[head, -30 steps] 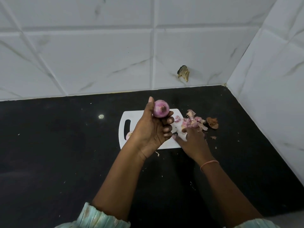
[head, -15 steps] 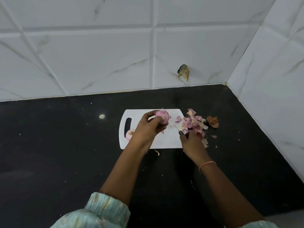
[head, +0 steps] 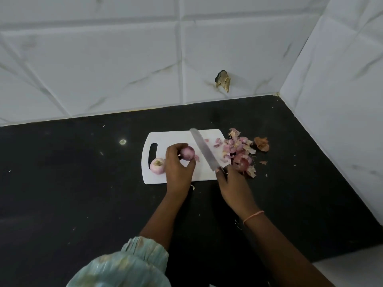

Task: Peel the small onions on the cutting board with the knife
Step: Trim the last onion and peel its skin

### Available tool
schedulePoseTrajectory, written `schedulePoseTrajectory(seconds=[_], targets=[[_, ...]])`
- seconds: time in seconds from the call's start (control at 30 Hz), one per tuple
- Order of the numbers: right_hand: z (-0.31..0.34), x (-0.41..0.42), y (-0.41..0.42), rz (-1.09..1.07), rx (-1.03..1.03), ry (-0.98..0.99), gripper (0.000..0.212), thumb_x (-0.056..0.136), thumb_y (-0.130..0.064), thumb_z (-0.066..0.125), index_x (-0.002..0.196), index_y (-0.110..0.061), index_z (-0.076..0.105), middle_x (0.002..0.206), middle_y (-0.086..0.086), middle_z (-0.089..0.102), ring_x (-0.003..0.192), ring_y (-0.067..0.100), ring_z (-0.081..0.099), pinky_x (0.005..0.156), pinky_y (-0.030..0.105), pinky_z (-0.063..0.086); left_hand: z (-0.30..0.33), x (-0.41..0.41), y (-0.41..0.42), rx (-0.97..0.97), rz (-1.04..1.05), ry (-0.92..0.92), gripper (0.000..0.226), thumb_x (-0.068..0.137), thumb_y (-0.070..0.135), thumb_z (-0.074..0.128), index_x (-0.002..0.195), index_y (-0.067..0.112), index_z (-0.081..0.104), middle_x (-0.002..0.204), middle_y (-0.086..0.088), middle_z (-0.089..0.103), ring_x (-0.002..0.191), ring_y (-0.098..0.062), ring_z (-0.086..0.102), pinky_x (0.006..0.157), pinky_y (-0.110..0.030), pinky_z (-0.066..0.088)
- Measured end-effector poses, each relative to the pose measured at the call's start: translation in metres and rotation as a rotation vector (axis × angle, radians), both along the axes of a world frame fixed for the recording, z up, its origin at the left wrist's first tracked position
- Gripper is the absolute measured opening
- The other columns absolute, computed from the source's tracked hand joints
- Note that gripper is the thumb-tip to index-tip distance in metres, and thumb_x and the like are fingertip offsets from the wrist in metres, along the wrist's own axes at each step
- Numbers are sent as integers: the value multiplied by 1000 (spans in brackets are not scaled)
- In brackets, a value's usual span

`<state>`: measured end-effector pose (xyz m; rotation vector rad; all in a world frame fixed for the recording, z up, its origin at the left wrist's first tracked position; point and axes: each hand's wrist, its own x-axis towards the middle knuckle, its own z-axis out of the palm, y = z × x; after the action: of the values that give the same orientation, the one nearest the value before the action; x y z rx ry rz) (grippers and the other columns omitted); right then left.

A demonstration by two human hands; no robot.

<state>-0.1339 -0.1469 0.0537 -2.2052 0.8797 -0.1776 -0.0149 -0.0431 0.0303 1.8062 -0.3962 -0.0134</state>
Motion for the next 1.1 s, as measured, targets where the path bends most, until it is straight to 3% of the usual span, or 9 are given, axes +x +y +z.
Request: schedulePoseTrajectory(seconds=[0.13, 0.27, 0.4, 0.53, 0.7, 0.8, 0.97, 1.1], targets=[[-11, 5, 12, 83, -71, 110, 25, 101, -41, 43, 96, -16, 49, 75, -1, 57, 69, 20, 58, 55, 33, 39, -5, -2, 0, -8, -19, 100, 45, 80, 5, 78, 115, 22, 55, 110, 10, 63, 101, -3, 61, 81, -11, 49], [-13, 8, 4, 1, -151, 165, 26, 101, -39, 39, 102, -15, 49, 85, 6, 64, 78, 25, 63, 64, 39, 49, -13, 5, -1, -2, -55, 229, 40, 81, 4, 77, 112, 18, 57, 107, 5, 66, 102, -5, 63, 77, -9, 48], [-6, 2, -12, -145, -95, 85, 25, 103, -35, 39, 112, -13, 47, 86, 7, 64, 79, 27, 64, 66, 42, 52, -20, 8, 2, 0, -139, 199, 41, 81, 0, 75, 116, 16, 59, 115, 4, 66, 109, -6, 61, 88, -14, 50], [2, 4, -3, 2, -34, -4, 21, 101, -36, 45, 99, -14, 45, 72, 3, 57, 62, 21, 59, 51, 39, 45, -26, 8, 4, -28, -158, 160, 45, 81, 0, 76, 119, 21, 64, 118, 4, 67, 108, -4, 62, 91, -15, 49], [4, 13, 13, 53, -99, 45, 24, 102, -36, 42, 100, -11, 44, 68, -1, 55, 63, 21, 59, 48, 31, 37, -28, 10, 3, -29, -150, 191, 58, 79, 2, 79, 131, 19, 58, 119, 5, 68, 110, -2, 63, 95, -16, 51], [4, 15, 11, 69, -132, 96, 23, 102, -35, 41, 102, -12, 43, 69, -2, 53, 63, 19, 57, 45, 28, 33, -27, 8, 3, -22, -129, 175, 48, 80, 4, 79, 123, 20, 63, 114, 10, 69, 107, 2, 63, 92, -15, 50], [7, 17, 5, 99, -120, 131, 21, 102, -35, 40, 102, -14, 41, 72, 0, 56, 65, 19, 59, 52, 35, 44, -28, 10, 4, -2, -150, 195, 50, 82, 15, 80, 129, 20, 62, 118, 14, 68, 109, 6, 62, 92, -12, 49], [10, 20, 5, 73, -84, 86, 24, 103, -36, 41, 100, -13, 44, 70, 0, 55, 63, 19, 58, 54, 37, 44, -28, 11, 3, 3, -134, 180, 36, 92, 21, 72, 127, 22, 63, 114, 20, 66, 105, 12, 60, 87, -7, 46]])
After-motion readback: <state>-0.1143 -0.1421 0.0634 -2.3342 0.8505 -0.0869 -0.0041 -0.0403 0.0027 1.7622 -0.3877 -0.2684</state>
